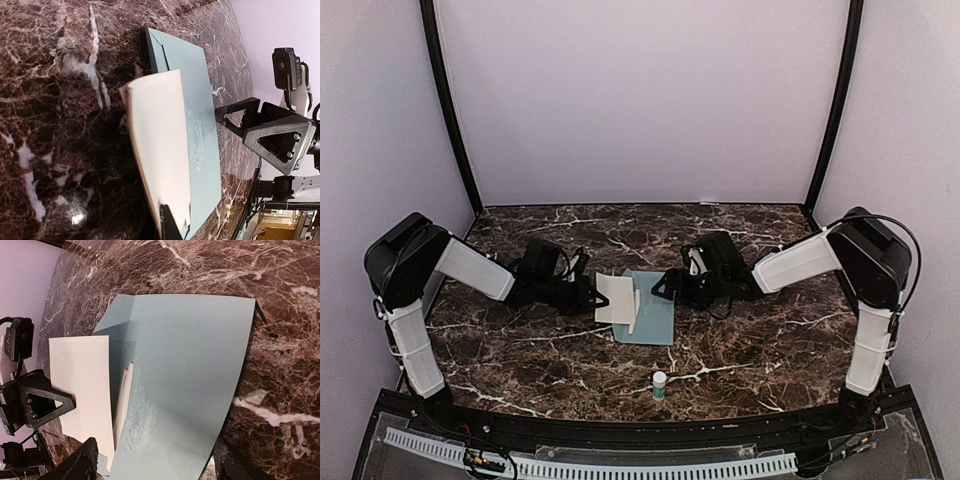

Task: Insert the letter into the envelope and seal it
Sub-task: Place the letter in the envelope.

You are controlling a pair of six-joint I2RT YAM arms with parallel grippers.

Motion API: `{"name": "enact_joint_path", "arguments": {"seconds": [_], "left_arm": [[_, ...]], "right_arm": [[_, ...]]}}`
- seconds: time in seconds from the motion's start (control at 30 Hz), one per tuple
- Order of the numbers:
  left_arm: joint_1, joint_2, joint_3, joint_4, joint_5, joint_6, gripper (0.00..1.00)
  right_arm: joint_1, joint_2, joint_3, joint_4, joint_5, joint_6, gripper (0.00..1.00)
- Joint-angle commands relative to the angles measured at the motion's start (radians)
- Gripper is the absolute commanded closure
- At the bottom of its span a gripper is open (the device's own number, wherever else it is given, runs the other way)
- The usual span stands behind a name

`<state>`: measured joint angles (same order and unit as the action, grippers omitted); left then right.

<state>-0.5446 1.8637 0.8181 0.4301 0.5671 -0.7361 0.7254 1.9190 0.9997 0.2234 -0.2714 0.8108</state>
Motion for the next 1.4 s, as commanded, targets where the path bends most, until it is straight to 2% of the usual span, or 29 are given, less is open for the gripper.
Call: {"name": "enact_joint_path", "arguments": {"seconds": [0.0,0.47,1.37], "left_arm": [[-0.004,0.016,0.018,-0.001,0.026,0.018,1.0],[-0.014,0.058,0.05,0.014,0.022,-0.024,1.0],[-0.054,0.008,-0.053,0.157,-0.112,-0.233,1.0]], "right_arm": [[-0.004,0.039,0.018,-0.022,-0.021,-0.007,0.24],[-0.001,0.046,0.02,-0.022,-0.029,-0.01,0.25],[-0.001,0.04,0.009,-0.024,-0.019,-0.014,0.25]]}}
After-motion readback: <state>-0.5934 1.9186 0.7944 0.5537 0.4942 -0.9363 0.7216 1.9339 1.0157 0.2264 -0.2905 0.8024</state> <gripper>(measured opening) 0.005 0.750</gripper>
